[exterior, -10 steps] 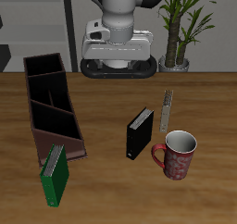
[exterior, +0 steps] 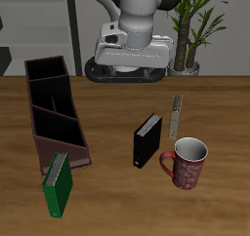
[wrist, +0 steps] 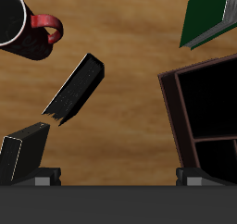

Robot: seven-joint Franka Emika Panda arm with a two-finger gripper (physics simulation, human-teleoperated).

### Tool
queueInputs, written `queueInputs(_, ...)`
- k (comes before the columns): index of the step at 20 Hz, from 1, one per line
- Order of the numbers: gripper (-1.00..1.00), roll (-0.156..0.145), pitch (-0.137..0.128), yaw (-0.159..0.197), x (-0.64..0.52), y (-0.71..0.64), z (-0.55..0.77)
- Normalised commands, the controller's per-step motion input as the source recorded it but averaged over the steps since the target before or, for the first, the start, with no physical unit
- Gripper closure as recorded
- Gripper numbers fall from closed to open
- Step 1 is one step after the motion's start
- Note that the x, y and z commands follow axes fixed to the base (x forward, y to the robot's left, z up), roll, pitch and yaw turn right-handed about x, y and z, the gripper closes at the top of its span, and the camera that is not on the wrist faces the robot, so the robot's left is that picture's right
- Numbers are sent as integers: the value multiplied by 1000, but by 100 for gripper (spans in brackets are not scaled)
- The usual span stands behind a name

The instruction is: Place the red mug into the right desk caddy's right compartment

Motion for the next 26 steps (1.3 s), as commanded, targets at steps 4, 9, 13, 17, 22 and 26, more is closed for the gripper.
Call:
queueInputs(4,-100,1,-40,10,187,432,109)
queueInputs(9,-100,18,-32,27,198,486,190)
queueInputs(13,-100,13,-10,-12,249,366,134)
queueInputs(17,-100,-9,-34,36,355,439,41)
queueInputs(22,-100,-1,19,-4,311,344,-85)
queueInputs(26,-100,-23,4,-6,343,341,-92)
